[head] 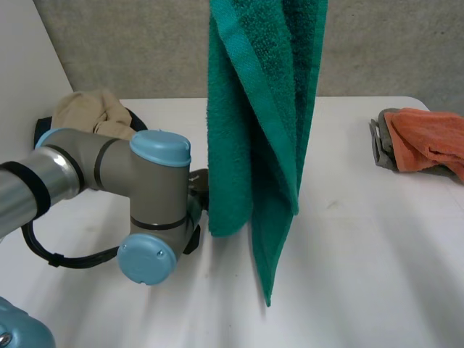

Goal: Fold the laundry.

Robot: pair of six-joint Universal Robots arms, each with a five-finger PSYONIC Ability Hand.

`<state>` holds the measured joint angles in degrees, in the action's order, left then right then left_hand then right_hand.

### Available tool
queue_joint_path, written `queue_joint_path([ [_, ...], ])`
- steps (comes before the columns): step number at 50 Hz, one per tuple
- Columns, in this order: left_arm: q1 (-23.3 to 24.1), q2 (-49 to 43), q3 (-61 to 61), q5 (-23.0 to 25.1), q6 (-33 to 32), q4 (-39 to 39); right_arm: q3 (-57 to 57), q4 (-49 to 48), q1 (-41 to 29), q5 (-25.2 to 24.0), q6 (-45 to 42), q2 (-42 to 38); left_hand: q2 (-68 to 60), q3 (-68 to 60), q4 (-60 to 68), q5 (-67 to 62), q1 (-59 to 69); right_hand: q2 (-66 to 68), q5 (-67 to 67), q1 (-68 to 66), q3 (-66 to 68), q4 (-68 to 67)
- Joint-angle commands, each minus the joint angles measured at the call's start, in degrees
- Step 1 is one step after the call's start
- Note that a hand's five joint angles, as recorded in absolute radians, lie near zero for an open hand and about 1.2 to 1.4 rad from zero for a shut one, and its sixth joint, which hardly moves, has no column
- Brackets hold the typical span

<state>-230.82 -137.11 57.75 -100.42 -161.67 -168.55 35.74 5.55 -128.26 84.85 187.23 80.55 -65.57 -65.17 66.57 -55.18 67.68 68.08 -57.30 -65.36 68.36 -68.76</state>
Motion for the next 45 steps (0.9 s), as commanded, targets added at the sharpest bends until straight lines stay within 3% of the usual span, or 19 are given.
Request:
queue_joint_path([
  [1,-1.82,4.56,0.61,-6.97,6.72,-0.28,3.36,-0.01,3.45,-0.22,0.15,1.53,-14.43,-14.83,13.43,-14.82,12.32,11.92,-12.70,-14.64,11.64,-11.24],
  [7,-4.98,12.12,3.94,-9.00,3.12,-0.90,7.93,-0.80,8.28,-1.27,0.06,2.33,-14.43,-14.83,13.43,-14.82,12.32,11.92,-12.70,-14.64,11.64,-11.24],
  [12,-10.17,21.52,9.56,-8.39,-5.39,-1.86,13.03,-0.98,13.03,-4.16,-1.08,2.06,-14.43,-14.83,13.43,-14.82,12.32,11.92,-12.70,-14.64,11.64,-11.24],
  [20,-18.34,38.66,21.43,-1.89,-21.74,-7.49,19.36,-1.86,22.70,-7.86,-4.42,-3.38,-14.43,-14.83,13.43,-14.82,12.32,11.92,-12.70,-14.64,11.64,-11.24],
  [25,-19.93,47.26,27.58,5.66,-28.86,-8.90,17.79,-3.17,26.57,-7.60,-6.00,-14.69,-14.43,-14.83,13.43,-14.82,12.32,11.92,-12.70,-14.64,11.64,-11.24],
  [29,-19.23,50.01,29.96,8.92,-30.55,-8.55,12.52,-4.93,26.05,-6.55,-8.28,-24.63,-14.43,-14.83,13.43,-14.82,12.32,11.92,-12.70,-14.64,11.64,-11.24],
  [36,-15.63,44.93,29.97,7.88,-30.99,-8.11,-4.51,-11.86,22.45,1.00,-11.71,-47.38,-14.43,-14.83,13.43,-14.82,12.32,11.92,-12.70,-14.64,11.64,-11.24],
  [41,-12.47,41.75,28.39,4.89,-30.55,-6.09,-12.00,-18.02,20.78,3.21,-11.28,-57.25,-14.43,-14.83,13.43,-14.82,12.32,11.92,-12.70,-14.64,11.64,-11.24],
  [42,-11.68,41.57,27.69,4.36,-30.55,-5.56,-12.88,-20.47,20.34,3.30,-11.45,-58.92,-14.43,-14.83,13.43,-14.82,12.32,-12.92,12.13,10.19,-13.20,13.59],
  [43,-10.97,41.40,26.81,3.84,-30.55,-5.12,-13.67,-22.84,19.99,3.30,-11.63,-60.15,-14.43,-14.83,13.43,-14.82,12.32,-48.47,47.68,45.74,-48.75,49.15],
  [44,-10.62,41.31,26.37,3.66,-30.55,-4.94,-14.03,-24.17,19.63,3.56,-11.71,-60.69,-14.43,-14.83,13.43,-14.82,12.32,-58.08,57.30,55.36,-58.36,58.76],
  [45,-10.01,41.22,25.40,3.39,-30.72,-4.51,-14.73,-25.84,19.28,3.22,-12.32,-61.30,-14.43,-14.83,13.43,-14.82,12.32,-58.08,57.30,55.36,-58.36,58.76],
])
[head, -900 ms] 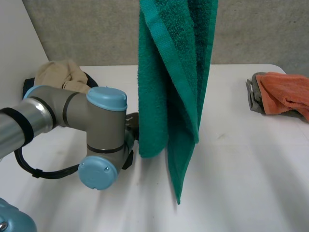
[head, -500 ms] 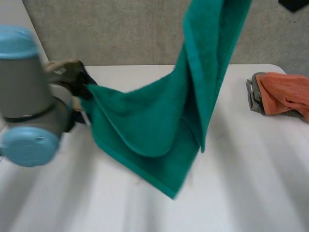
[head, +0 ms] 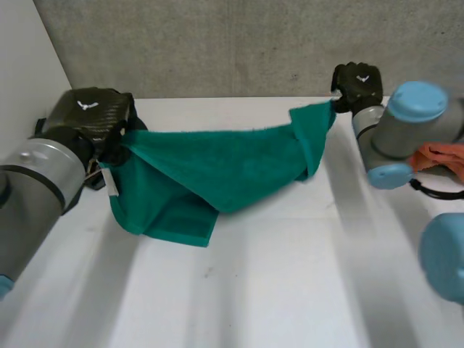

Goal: Fold the laundry.

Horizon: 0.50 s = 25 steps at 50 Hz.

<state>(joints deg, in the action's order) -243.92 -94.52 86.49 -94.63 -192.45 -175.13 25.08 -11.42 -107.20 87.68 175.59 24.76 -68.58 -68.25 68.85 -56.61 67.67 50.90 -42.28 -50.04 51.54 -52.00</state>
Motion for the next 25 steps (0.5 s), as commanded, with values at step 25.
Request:
queue_joint_path([
  [25,8.28,-4.18,-19.69,-3.45,-0.47,8.75,47.59,23.30,-4.94,-5.23,-1.75,36.50,-11.42,-11.75,11.15,-13.39,12.33,-33.35,34.73,32.49,-33.98,34.45],
])
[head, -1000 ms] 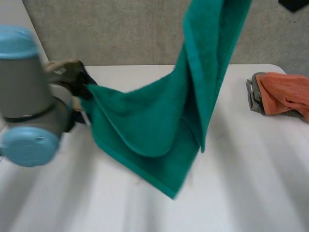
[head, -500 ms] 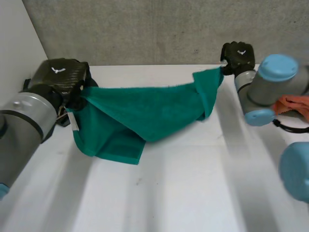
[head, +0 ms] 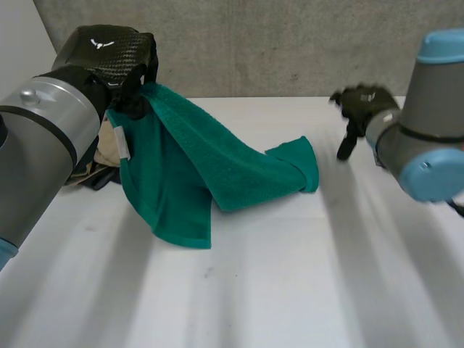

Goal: Fold the laundry.

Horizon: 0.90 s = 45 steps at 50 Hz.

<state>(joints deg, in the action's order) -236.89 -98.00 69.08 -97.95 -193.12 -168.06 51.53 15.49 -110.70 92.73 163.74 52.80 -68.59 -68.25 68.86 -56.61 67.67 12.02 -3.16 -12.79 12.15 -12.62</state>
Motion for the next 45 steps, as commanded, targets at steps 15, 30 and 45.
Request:
queue_joint_path([
  [15,2.58,-0.43,-2.28,-1.80,0.29,1.78,23.45,-21.38,-8.48,-6.79,27.78,-2.44,-11.41,-11.75,11.14,-13.39,12.33,67.88,-66.74,-67.12,67.75,-67.28],
  [30,-6.47,-0.26,9.32,0.03,-6.13,2.57,15.46,-3.73,3.12,-19.87,-9.04,17.42,-11.41,-11.75,11.14,-13.39,12.33,67.98,-66.84,-67.21,67.85,-67.38],
  [45,-4.55,-21.07,3.79,2.95,-6.13,-1.12,-10.65,-5.99,-2.06,-17.50,-21.87,-14.20,-11.41,-11.75,11.14,-13.39,12.33,67.98,-66.84,-67.21,67.85,-67.38],
])
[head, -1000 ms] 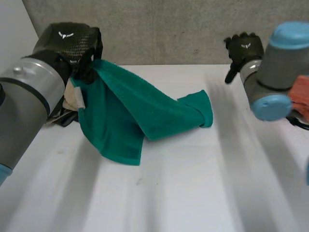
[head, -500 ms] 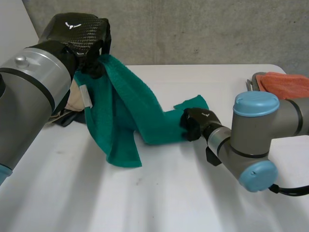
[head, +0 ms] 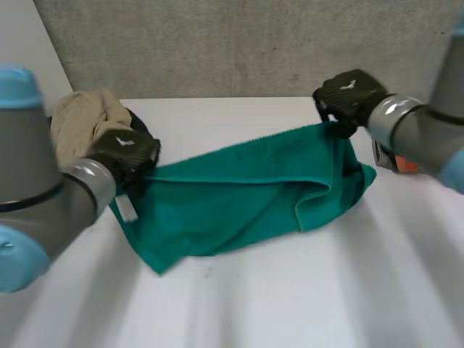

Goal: Fold the laundry.

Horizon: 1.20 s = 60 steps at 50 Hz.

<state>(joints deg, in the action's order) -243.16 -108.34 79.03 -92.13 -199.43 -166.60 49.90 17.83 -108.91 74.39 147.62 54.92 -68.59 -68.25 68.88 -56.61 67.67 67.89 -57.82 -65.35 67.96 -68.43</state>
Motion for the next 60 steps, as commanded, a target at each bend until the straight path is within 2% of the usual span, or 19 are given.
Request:
queue_joint_path([
  [1,1.81,-11.97,-7.30,-3.49,0.27,-2.77,-9.56,-9.91,-4.12,0.84,-6.64,-18.16,-11.41,-11.75,11.12,-13.39,12.33,12.11,-12.18,-14.65,12.04,-11.57],
  [4,2.25,-16.90,-11.26,-6.48,0.27,-2.59,-10.53,-15.97,-4.73,1.19,-9.46,-23.97,-11.41,-11.75,11.12,-13.39,12.33,8.75,-8.83,-11.30,8.69,-8.21],
  [5,2.43,-17.87,-12.13,-7.27,0.27,-2.42,-10.53,-19.21,-4.82,1.72,-10.68,-25.11,-11.41,-11.75,11.12,-13.39,12.33,-10.43,10.36,7.88,-10.50,10.97],
  [7,2.95,-19.72,-14.16,-9.64,0.27,-1.81,-10.18,-22.04,-4.82,3.03,-11.22,-25.30,-11.41,-11.75,11.12,-13.39,12.33,-38.74,38.67,36.19,-38.81,39.28],
  [9,3.48,-19.72,-15.39,-11.14,0.36,-0.49,-8.96,-25.20,-4.91,6.62,-10.00,-24.26,-11.41,-11.75,11.12,-13.39,12.33,-57.89,57.82,55.35,-57.96,58.43],
  [12,3.83,-19.20,-15.66,-11.85,0.19,0.57,-6.67,-26.10,-5.09,11.37,-6.92,-21.27,-11.41,-11.75,11.12,-13.39,12.33,-57.89,57.82,55.35,-57.96,58.43],
  [14,3.83,-17.97,-15.31,-11.50,0.36,1.18,-3.51,-25.66,-5.52,16.38,-2.01,-16.35,-11.41,-11.75,11.12,-13.39,12.33,-57.89,57.82,55.35,-57.96,58.43],
  [18,3.57,-15.77,-13.90,-10.71,0.36,1.36,3.69,-23.47,-5.44,20.53,8.18,-6.07,-11.41,-11.75,11.12,-13.39,12.33,-57.89,57.82,55.35,-57.96,58.43],
  [23,3.04,-13.40,-12.06,-9.57,0.36,0.92,11.96,-14.51,-5.35,17.73,16.81,1.50,-11.41,-11.75,11.12,-13.39,12.33,-57.58,57.51,55.03,-57.65,58.12],
  [28,2.61,-11.73,-10.57,-8.86,0.45,0.05,18.63,-3.53,-5.09,10.80,20.94,4.84,-11.41,-11.75,11.12,-13.39,12.33,-41.79,41.72,39.25,-41.86,42.33],
  [31,2.43,-11.55,-9.95,-8.86,0.36,-0.39,21.54,-1.31,-5.26,8.76,20.69,4.76,-11.41,-11.75,11.12,-13.39,12.33,-35.05,34.98,32.50,-35.12,35.59],
  [34,2.34,-11.64,-9.68,-8.86,0.36,-0.57,23.39,-2.71,-5.35,8.49,19.37,4.06,-11.41,-11.75,11.12,-13.39,12.33,-29.98,29.91,27.44,-30.05,30.52],
  [38,2.25,-11.90,-9.42,-8.69,0.36,-0.57,25.07,-7.54,-5.52,9.10,16.21,1.69,-11.41,-11.75,11.12,-13.39,12.33,-29.80,29.73,27.25,-29.87,30.34],
  [48,1.90,-13.66,-9.77,-8.25,0.10,-1.27,23.75,-18.36,-7.63,13.76,10.32,-5.08,-11.41,-11.75,11.12,-13.39,12.33,-29.30,29.23,26.76,-29.37,29.84],
  [50,1.64,-14.01,-10.03,-8.16,-0.08,-1.71,22.79,-18.62,-7.81,14.55,9.53,-6.14,-11.41,-11.75,11.12,-13.39,12.33,-22.78,22.71,20.24,-22.85,23.32],
  [51,1.38,-14.53,-10.47,-7.98,-0.16,-2.15,21.30,-18.80,-7.90,15.43,9.26,-6.75,-11.41,-11.75,11.12,-13.39,12.33,2.24,-2.31,-4.79,2.18,-1.70],
  [52,1.11,-14.88,-10.73,-7.81,-0.25,-2.50,20.59,-19.15,-7.81,15.78,9.17,-6.84,-11.41,-11.75,11.12,-13.39,12.33,12.01,-12.08,-14.55,11.94,-11.47],
  [57,-0.29,-16.73,-15.30,-7.02,-2.62,-6.19,14.36,-25.37,-6.67,16.40,10.66,-5.18,-11.41,-11.75,11.12,-13.39,12.33,12.11,-12.18,-14.65,12.04,-11.57],
  [60,-2.05,-17.00,-21.44,-7.37,-4.91,-11.46,9.52,-36.44,-4.74,16.49,12.33,-2.80,-11.41,-11.75,11.12,-13.39,12.33,12.11,-12.18,-14.65,12.04,-11.57],
])
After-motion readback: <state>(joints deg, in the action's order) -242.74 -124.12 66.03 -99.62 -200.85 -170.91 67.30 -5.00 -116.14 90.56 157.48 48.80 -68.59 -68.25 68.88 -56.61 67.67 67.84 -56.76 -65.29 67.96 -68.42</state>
